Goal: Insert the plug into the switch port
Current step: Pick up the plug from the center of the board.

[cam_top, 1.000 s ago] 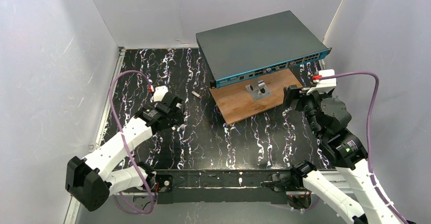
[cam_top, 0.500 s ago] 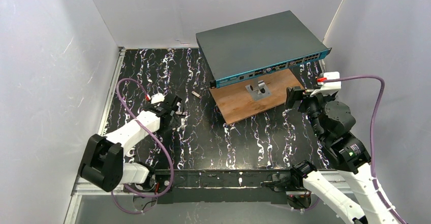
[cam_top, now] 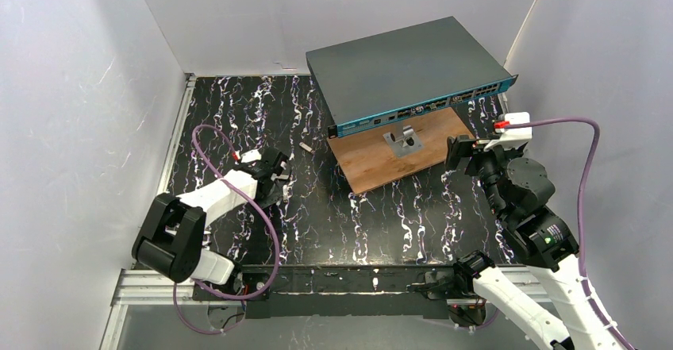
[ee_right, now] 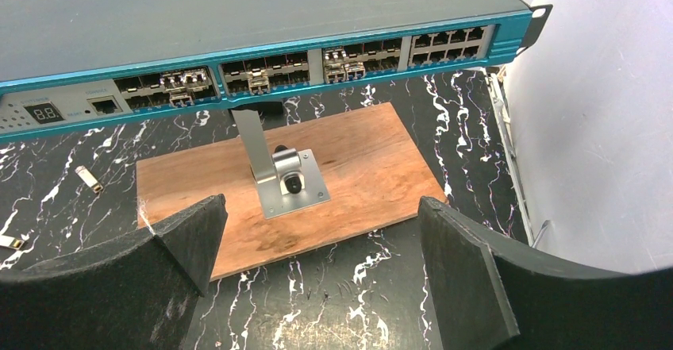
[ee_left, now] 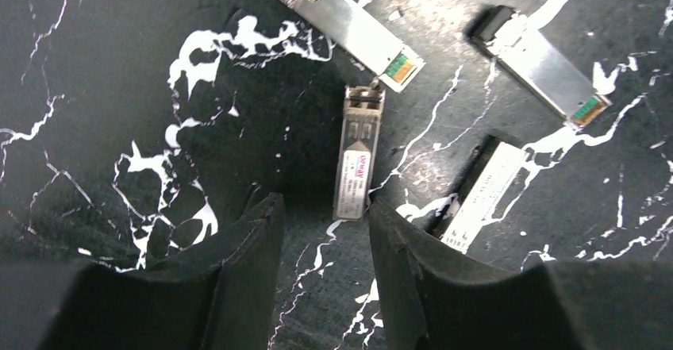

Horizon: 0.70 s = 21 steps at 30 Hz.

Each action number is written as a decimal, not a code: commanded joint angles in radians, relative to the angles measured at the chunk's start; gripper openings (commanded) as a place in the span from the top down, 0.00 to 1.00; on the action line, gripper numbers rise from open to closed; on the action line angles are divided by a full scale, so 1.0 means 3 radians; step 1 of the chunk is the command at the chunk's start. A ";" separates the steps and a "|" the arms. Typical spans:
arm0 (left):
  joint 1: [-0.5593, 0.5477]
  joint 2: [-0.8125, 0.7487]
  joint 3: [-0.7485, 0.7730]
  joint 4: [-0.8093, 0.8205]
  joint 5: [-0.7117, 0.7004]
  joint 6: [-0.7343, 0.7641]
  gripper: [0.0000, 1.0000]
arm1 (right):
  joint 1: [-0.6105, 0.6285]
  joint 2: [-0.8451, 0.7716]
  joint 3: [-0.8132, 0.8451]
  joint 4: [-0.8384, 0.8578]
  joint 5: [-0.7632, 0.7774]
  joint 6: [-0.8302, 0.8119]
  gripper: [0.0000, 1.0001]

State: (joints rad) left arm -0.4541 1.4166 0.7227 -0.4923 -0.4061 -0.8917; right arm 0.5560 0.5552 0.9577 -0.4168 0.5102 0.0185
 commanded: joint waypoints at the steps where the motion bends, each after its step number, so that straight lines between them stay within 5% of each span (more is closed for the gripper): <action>1: 0.0038 0.0033 -0.0094 0.0044 -0.0051 -0.0027 0.62 | -0.0005 -0.0001 0.0000 0.0116 0.0002 -0.0051 0.01; 12: 0.0097 -0.0006 -0.0075 -0.0046 -0.0032 0.0057 0.87 | -0.0007 0.0028 0.0020 0.0124 -0.0077 -0.0051 0.01; 21: 0.0100 -0.0632 0.0561 -0.0726 -0.0086 0.0595 1.00 | -0.0007 0.0290 0.0336 0.0076 -0.0644 -0.0222 0.02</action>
State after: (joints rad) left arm -0.4278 1.3411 0.7750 -0.5858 -0.3981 -0.8146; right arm 0.5560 0.6052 0.9779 -0.4179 0.4229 -0.0082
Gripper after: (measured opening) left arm 0.141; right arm 0.984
